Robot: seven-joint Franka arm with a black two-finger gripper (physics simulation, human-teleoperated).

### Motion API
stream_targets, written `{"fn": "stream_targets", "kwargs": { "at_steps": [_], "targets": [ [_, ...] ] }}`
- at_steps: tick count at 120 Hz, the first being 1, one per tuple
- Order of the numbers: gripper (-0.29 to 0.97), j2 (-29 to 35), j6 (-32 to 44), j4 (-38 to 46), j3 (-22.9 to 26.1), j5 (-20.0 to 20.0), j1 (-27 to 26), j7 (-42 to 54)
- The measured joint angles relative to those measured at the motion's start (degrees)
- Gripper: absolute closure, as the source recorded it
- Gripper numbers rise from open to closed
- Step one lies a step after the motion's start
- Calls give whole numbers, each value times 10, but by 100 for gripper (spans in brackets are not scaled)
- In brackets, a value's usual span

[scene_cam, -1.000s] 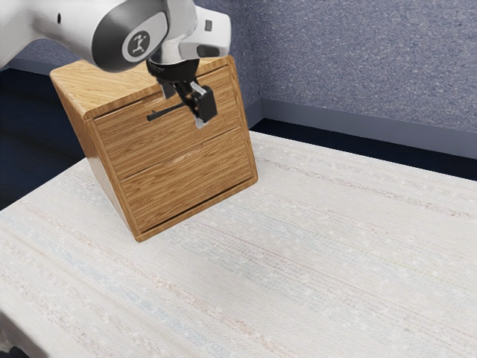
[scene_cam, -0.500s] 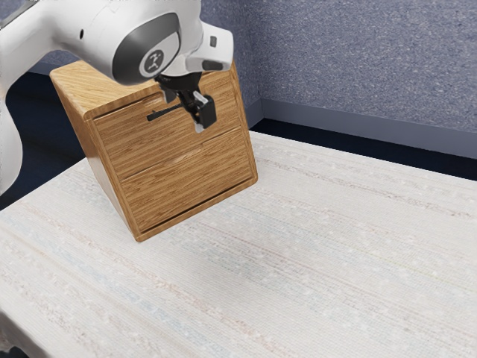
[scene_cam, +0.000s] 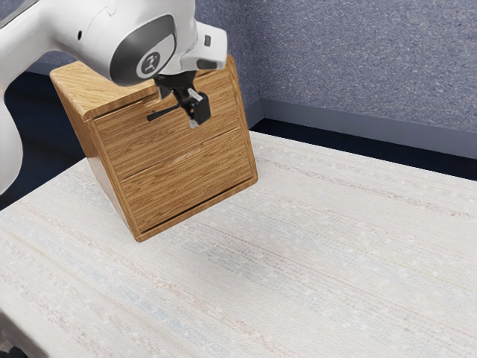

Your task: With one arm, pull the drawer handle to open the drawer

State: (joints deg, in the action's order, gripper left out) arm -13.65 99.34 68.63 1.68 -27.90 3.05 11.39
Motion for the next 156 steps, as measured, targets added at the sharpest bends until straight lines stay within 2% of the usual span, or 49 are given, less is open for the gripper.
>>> {"fn": "stream_targets", "kwargs": {
  "at_steps": [54,156],
  "targets": [
    [2,-17,5,-9,0,-17,4,0],
    [2,-37,28,-6,1,-13,35,1]
  ]
}}
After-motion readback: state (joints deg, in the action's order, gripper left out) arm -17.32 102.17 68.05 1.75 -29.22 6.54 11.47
